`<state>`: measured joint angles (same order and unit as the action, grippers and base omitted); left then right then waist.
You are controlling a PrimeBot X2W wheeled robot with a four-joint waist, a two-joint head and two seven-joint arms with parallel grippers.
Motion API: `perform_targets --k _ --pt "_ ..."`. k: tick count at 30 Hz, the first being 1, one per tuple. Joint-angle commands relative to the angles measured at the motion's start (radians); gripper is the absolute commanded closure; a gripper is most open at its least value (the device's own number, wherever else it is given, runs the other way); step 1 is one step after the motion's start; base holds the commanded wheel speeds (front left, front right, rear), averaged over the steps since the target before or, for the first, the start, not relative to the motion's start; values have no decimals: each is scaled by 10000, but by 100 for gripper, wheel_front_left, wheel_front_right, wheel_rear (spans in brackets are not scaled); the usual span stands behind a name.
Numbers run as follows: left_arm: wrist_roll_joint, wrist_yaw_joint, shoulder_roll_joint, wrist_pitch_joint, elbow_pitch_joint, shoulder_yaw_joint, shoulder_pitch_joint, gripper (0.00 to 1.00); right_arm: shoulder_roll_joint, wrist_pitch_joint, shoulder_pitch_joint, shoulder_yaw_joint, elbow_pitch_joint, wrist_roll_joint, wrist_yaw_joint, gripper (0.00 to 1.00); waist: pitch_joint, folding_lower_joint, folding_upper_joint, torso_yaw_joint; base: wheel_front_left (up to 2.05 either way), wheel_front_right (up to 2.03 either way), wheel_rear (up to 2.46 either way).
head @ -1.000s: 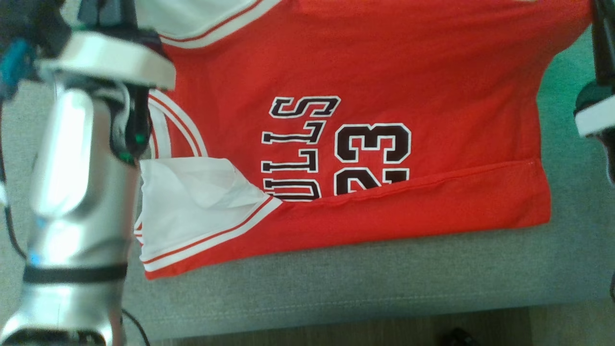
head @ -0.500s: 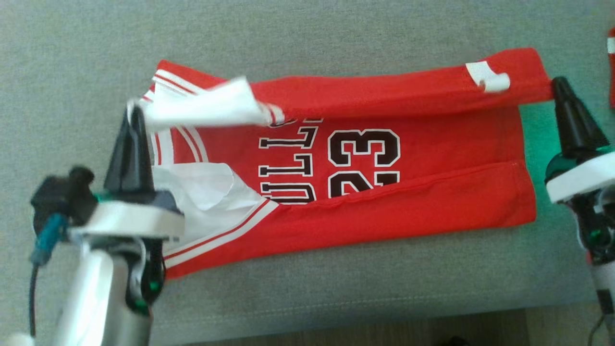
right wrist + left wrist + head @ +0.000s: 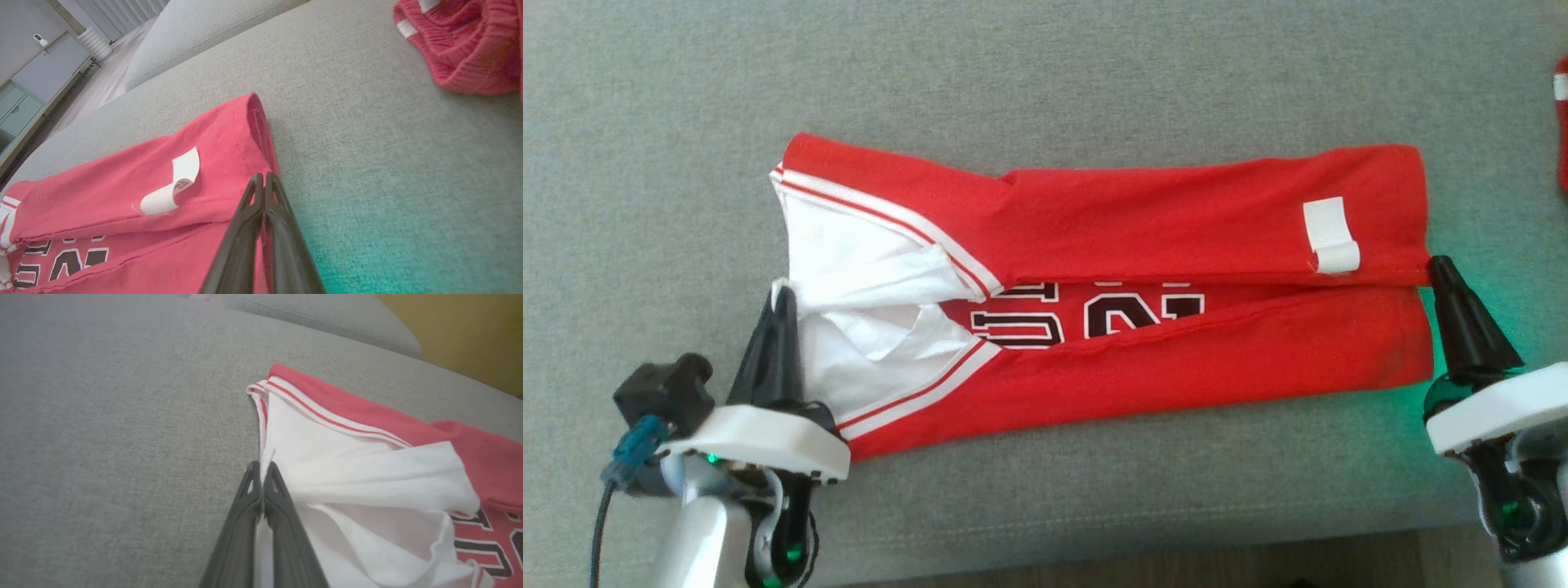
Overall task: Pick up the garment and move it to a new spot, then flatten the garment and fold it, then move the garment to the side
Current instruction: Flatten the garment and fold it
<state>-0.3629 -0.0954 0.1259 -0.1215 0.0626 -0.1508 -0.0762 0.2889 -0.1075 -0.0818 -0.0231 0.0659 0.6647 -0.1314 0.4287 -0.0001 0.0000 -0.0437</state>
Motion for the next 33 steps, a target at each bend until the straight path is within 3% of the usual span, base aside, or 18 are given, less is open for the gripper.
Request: perform_targets --k 1,2,3,4,5,6,10,16,21,33 --pt "-197 52 84 122 -180 292 114 88 21 -26 186 -5 -553 -179 7 87 0 1 0 -45 0 0 0" --pt "-276 59 58 188 -125 288 157 76 -49 29 228 57 -634 -245 7 29 -4 1 0 -65 0 0 0" --pt "-367 78 23 231 -82 283 201 58 -102 95 262 109 -700 -316 7 0 -14 1 0 -81 0 0 0" --pt "-494 111 -25 307 -22 269 268 23 -143 162 290 151 -748 -390 7 0 -36 1 0 -97 0 0 0" --pt "-494 111 -25 307 -22 269 268 23 -143 162 290 151 -748 -390 7 0 -36 1 0 -97 0 0 0" --pt "-580 127 -54 395 39 245 340 0 -178 217 315 199 -775 -464 7 0 -62 1 0 -113 0 0 0" --pt "-535 51 -35 401 78 177 532 0 -154 658 368 364 -1057 -955 7 0 -251 1 0 -92 0 0 0" --pt "533 -555 279 -429 -768 136 569 0 -375 1341 421 955 -1998 -2307 7 0 -651 1 0 -34 0 0 0" --pt "1085 -934 421 -714 -1823 133 567 0 -600 1321 384 1025 -2694 -3101 7 0 -1004 1 0 -69 0 0 0" --pt "1649 -1161 736 -283 -2996 -148 703 0 -1148 891 868 621 -3138 -3673 7 0 -1631 1 0 -244 0 0 0"
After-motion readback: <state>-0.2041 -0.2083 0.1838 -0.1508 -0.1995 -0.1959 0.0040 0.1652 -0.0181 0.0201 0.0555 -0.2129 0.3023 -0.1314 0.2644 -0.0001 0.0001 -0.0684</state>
